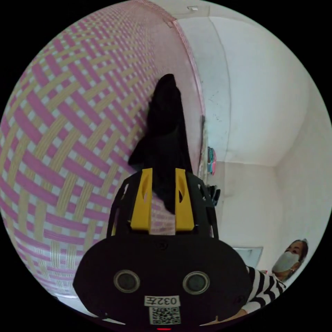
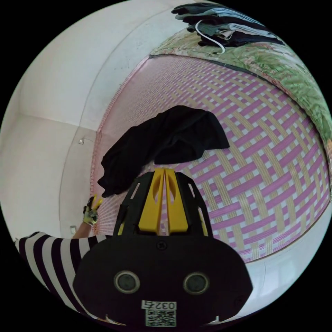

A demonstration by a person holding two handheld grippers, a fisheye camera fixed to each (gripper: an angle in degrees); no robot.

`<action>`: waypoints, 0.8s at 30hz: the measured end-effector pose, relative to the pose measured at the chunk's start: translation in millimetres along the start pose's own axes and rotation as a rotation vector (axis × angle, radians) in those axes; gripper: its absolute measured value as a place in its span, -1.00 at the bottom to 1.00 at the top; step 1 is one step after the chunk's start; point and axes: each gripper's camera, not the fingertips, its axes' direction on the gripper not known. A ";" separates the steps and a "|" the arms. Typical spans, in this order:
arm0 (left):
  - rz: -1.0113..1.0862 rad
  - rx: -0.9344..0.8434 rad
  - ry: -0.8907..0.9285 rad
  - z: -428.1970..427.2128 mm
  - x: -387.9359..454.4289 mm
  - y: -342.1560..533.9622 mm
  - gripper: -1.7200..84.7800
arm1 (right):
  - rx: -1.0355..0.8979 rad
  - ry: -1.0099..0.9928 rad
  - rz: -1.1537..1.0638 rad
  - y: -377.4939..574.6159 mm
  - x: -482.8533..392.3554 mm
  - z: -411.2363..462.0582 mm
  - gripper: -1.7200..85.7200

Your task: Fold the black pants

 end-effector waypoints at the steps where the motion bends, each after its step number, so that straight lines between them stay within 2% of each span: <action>1: -0.033 0.028 -0.048 0.9 -5.8 5.8 -0.74 | 0.011 -0.016 0.007 -4.5 -1.6 -2.3 -0.98; 4: -0.111 0.137 -0.014 -1.2 -18.6 16.5 -0.72 | 0.045 -0.056 0.035 -11.8 -2.6 -8.6 -0.98; 9: -0.176 0.142 0.021 24.1 -21.0 7.5 -0.73 | 0.068 -0.053 0.093 -12.8 5.6 -15.1 -0.98; 12: -0.226 0.131 -0.012 38.9 -16.7 -7.4 -0.88 | 0.110 -0.091 0.157 -11.6 15.0 -22.2 -0.98; 15: -0.149 0.127 0.165 49.0 9.6 -27.9 -0.94 | 0.138 -0.137 0.208 -14.1 21.9 -30.8 -0.98; 20: 0.037 0.101 0.597 25.0 72.9 -48.8 -0.97 | 0.166 -0.146 0.242 -21.2 28.2 -48.9 -0.90; 22: 0.099 0.103 0.664 -2.0 79.8 -46.4 -0.97 | 0.170 -0.164 0.243 -24.5 29.6 -54.0 -0.85; 24: 0.167 0.136 0.635 -36.0 73.7 -40.4 -0.97 | 0.163 -0.173 0.251 -28.5 30.4 -56.4 -0.83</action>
